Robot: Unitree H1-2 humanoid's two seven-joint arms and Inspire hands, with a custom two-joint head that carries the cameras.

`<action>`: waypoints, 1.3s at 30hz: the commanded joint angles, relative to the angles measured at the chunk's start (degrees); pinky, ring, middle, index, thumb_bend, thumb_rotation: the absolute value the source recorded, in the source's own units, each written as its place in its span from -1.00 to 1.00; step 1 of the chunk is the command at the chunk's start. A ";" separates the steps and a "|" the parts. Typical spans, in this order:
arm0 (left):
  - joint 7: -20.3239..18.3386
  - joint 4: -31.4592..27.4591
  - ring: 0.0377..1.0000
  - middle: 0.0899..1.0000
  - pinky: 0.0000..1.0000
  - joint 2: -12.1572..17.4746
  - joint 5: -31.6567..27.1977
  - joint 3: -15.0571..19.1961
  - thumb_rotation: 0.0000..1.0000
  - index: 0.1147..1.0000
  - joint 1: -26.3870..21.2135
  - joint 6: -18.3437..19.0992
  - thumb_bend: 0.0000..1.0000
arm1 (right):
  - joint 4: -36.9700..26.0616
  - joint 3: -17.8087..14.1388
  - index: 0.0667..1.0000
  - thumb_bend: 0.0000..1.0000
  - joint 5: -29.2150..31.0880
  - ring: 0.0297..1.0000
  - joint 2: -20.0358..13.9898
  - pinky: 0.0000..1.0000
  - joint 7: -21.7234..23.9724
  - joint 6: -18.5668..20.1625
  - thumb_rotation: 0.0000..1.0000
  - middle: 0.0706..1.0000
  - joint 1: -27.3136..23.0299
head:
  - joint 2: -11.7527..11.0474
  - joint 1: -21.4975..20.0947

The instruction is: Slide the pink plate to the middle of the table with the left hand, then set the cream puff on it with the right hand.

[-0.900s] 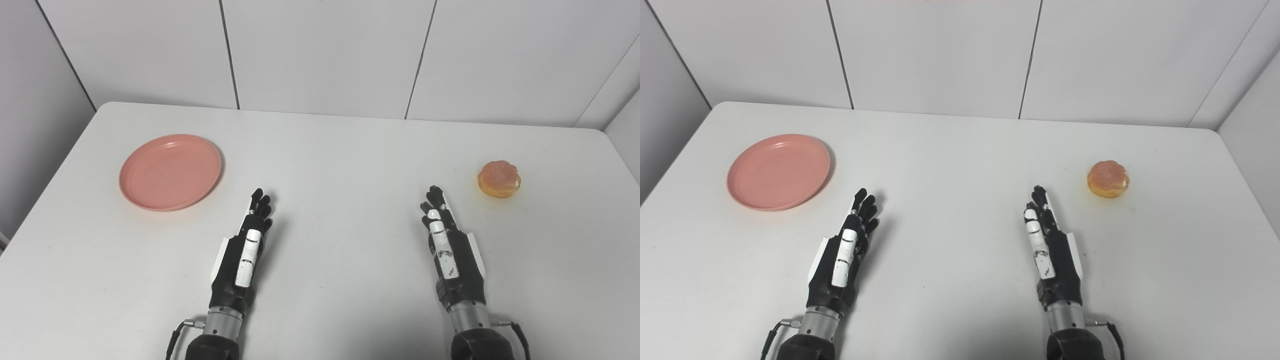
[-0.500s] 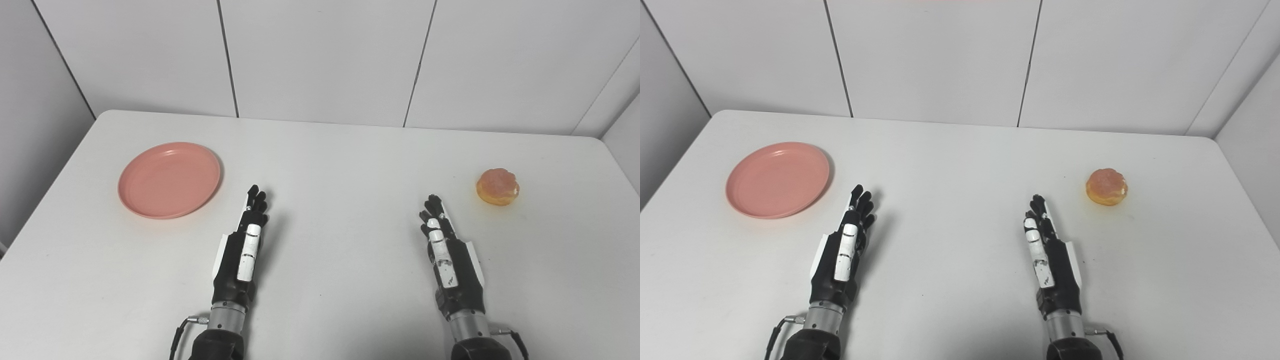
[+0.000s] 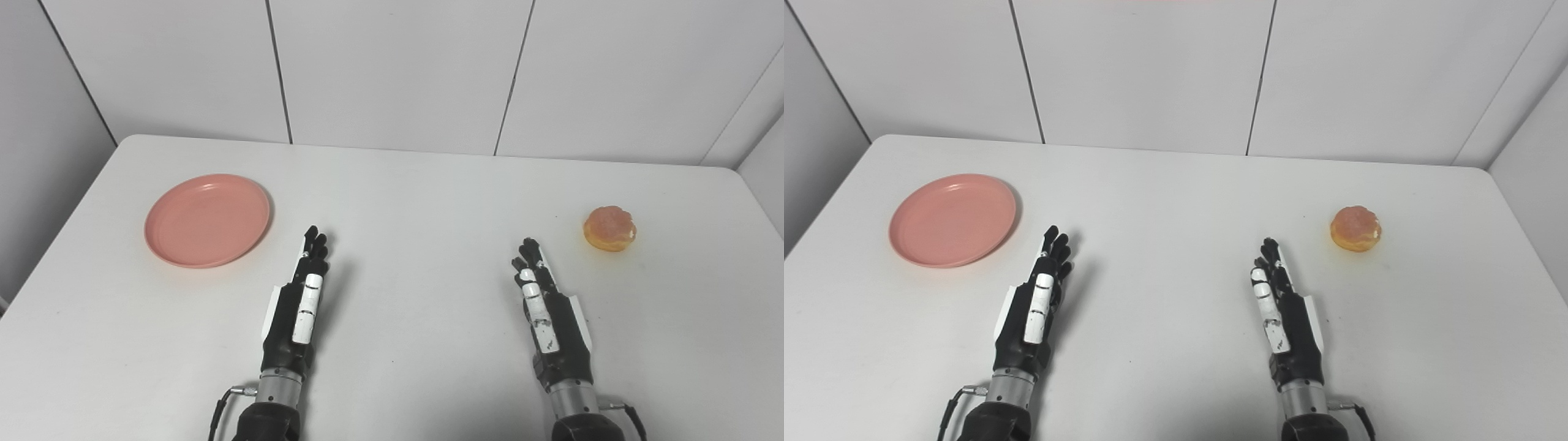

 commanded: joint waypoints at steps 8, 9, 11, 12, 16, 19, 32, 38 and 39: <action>-0.72 1.95 1.00 1.00 1.00 0.62 0.33 -0.73 1.00 1.00 0.58 -1.90 0.04 | -1.35 0.04 0.94 0.02 -0.20 0.93 0.56 0.99 -0.14 -2.10 0.81 0.96 -0.92 | 0.15 -0.22; -0.75 1.94 1.00 1.00 1.00 0.72 0.41 -0.78 1.00 1.00 0.58 -1.82 0.05 | -1.29 0.04 0.94 0.01 0.04 0.93 0.58 1.00 -0.03 -2.21 0.81 0.96 -0.92 | 0.29 -0.15; -0.69 1.95 1.00 1.00 1.00 0.77 0.41 -0.80 1.00 1.00 0.56 -1.60 0.06 | -1.28 0.18 0.95 0.02 -0.21 0.94 0.46 1.00 0.04 -2.38 0.82 0.97 -0.93 | 0.29 -0.15; -0.68 2.01 1.00 1.00 1.00 0.80 0.43 -0.83 1.00 1.00 0.53 -1.68 0.06 | -1.29 0.24 0.95 0.02 -0.57 0.93 0.40 1.00 -0.07 -2.41 0.83 0.97 -0.96 | 0.38 -0.09; -0.79 2.40 1.00 1.00 1.00 0.80 0.02 -0.84 1.00 1.00 0.37 -2.26 0.04 | -1.28 0.52 0.96 0.01 -1.15 0.95 0.01 1.00 0.15 -2.52 0.88 0.98 -1.00 | 0.48 -0.30; -0.91 2.30 1.00 1.00 1.00 0.78 -0.17 -0.88 1.00 1.00 0.34 -2.10 0.07 | -1.36 0.43 0.96 0.02 -0.95 0.94 0.01 1.00 0.23 -2.27 0.88 0.97 -1.05 | 0.48 -0.30; -0.85 2.20 1.00 1.00 1.00 0.48 -0.25 -0.40 1.00 1.00 0.25 -2.04 0.06 | -1.78 0.41 0.95 0.05 -0.93 0.92 0.33 0.98 0.12 -1.78 0.85 0.95 -1.03 | 1.22 -0.78; -1.23 2.07 1.00 1.00 1.00 0.78 -0.15 -0.57 1.00 1.00 0.16 -2.00 0.05 | -2.08 0.73 0.99 0.07 -1.37 0.95 -0.08 1.00 0.49 -1.57 0.89 0.98 -1.12 | 1.47 -0.29; -1.20 1.82 1.00 1.00 1.00 0.72 -0.15 -0.60 1.00 1.00 0.16 -1.71 0.05 | -2.19 0.62 0.98 0.06 -1.18 0.95 0.02 1.00 0.45 -1.60 0.89 0.98 -1.11 | 1.59 -0.30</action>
